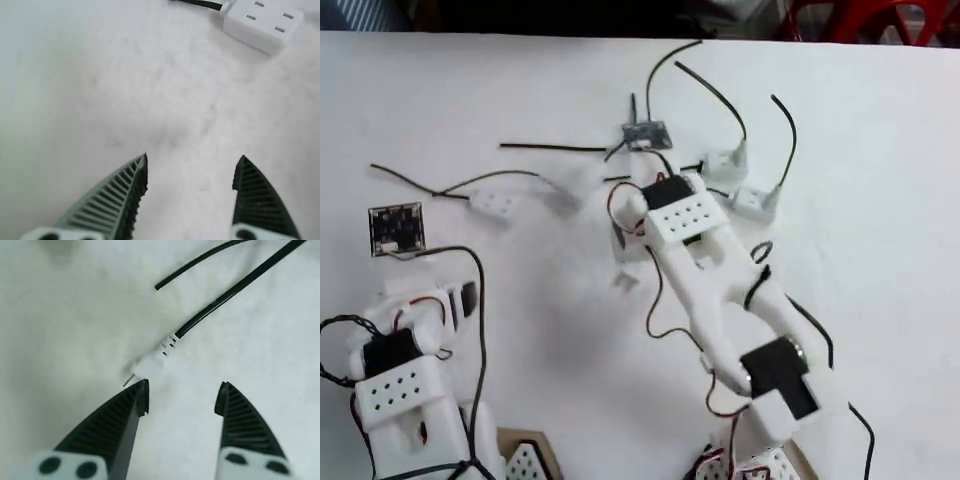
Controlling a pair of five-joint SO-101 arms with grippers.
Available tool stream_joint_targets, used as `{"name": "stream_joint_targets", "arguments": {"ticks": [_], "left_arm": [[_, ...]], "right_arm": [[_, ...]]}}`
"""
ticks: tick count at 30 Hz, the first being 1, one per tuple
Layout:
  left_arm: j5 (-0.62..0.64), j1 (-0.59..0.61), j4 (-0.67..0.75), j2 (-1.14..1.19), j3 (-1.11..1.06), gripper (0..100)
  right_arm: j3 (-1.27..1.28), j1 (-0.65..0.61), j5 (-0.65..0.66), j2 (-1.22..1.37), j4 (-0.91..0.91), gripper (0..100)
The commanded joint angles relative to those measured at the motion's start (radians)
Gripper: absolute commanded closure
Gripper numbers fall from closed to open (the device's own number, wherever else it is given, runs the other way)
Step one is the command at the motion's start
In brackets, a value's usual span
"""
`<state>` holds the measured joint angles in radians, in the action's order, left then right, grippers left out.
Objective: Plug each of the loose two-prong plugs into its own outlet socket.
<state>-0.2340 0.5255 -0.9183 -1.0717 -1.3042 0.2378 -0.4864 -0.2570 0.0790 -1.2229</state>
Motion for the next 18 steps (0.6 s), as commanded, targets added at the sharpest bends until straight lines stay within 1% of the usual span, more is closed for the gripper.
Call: {"name": "stream_joint_targets", "arguments": {"ticks": [1,7,12,16,18], "left_arm": [[0.005,0.007,0.02,-0.024,0.005,72],[0.005,0.007,0.02,-0.024,0.005,72],[0.005,0.007,0.02,-0.024,0.005,72],[0.005,0.007,0.02,-0.024,0.005,72],[0.005,0.007,0.02,-0.024,0.005,72]], "right_arm": [[-0.008,0.002,-0.023,0.047,0.042,79.4],[-0.008,-0.001,-0.023,0.133,0.081,79.4],[-0.009,-0.061,-0.025,0.168,0.082,79.4],[-0.009,-0.074,-0.081,0.213,0.088,79.4],[-0.009,-0.07,-0.087,0.237,0.12,79.4]]}}
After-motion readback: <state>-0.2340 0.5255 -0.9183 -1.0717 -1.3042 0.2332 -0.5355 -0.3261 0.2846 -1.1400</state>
